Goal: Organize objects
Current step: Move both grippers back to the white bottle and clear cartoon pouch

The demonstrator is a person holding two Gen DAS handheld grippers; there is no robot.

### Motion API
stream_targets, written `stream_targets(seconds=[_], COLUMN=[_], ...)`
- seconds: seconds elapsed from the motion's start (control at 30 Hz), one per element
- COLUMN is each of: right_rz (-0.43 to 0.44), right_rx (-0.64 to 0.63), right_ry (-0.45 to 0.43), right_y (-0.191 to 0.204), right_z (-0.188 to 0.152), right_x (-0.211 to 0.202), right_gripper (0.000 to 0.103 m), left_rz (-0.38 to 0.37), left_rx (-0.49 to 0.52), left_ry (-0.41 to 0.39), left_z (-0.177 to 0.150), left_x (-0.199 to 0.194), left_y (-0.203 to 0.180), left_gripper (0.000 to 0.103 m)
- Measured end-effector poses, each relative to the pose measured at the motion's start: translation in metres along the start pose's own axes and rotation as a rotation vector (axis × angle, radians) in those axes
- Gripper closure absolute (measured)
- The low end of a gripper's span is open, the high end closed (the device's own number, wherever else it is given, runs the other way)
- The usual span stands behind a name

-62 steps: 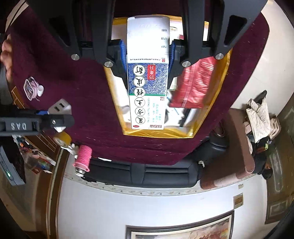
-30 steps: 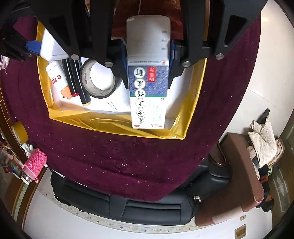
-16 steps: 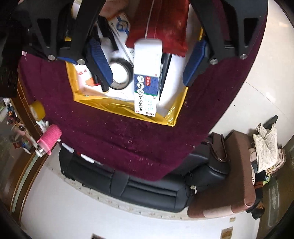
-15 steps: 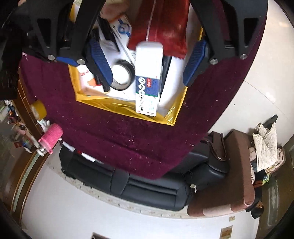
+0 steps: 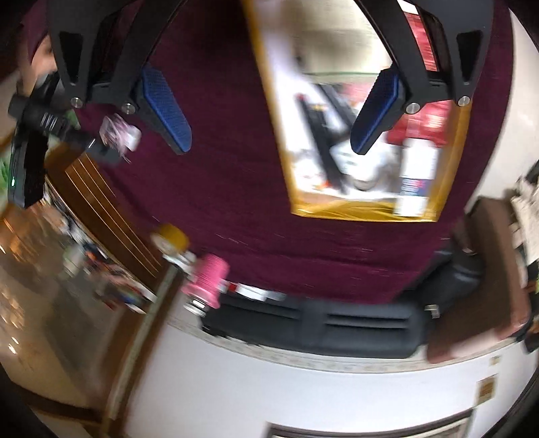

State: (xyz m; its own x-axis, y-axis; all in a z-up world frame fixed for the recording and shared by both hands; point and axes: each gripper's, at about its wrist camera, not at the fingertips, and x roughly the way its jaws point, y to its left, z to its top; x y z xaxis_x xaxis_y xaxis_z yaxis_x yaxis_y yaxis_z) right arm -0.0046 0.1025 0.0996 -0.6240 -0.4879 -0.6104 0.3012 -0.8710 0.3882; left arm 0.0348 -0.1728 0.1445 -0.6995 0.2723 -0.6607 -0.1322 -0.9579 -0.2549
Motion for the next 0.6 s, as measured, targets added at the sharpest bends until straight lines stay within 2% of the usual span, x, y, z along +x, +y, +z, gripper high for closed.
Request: stream_targets(seconds=[0.13,0.23,0.27,0.37,0.47,0.53,0.6], right_rz=[-0.185,-0.306,-0.317,-0.289,-0.191,-0.146,-0.168], right_rx=[0.088,0.16,0.187,0.341,0.514,0.575,0.596], right_ry=[-0.083,-0.069,-0.06,-0.027,0.005,0.03,0.056], right_y=[-0.08,-0.133,-0.145,-0.183,-0.209,-0.219,-0.224], right_z=[-0.009,-0.021,-0.022,-0.039,-0.051,-0.051,-0.048], right_x=[-0.07,-0.099,-0.103,-0.105,-0.093,-0.077,-0.061], right_gripper=[0.009,0.009,0.009,0.009,0.009,0.009,0.009], left_rz=[-0.041,-0.062,-0.064,-0.062,-0.076,-0.068,-0.055], left_rx=[0.087,0.138,0.155,0.194,0.206,0.224,0.247], left_ry=[0.068,0.109,0.118,0.153,0.175,0.174,0.176], left_z=[-0.013,-0.024,-0.028,-0.037,-0.044,-0.049,-0.052], left_x=[0.03,0.049,0.054,0.07,0.079,0.081,0.084], left_y=[-0.056,-0.09,-0.099,-0.126,-0.143,-0.151,-0.156], left_gripper=[0.008,0.008,0.008,0.008,0.008,0.008,0.008])
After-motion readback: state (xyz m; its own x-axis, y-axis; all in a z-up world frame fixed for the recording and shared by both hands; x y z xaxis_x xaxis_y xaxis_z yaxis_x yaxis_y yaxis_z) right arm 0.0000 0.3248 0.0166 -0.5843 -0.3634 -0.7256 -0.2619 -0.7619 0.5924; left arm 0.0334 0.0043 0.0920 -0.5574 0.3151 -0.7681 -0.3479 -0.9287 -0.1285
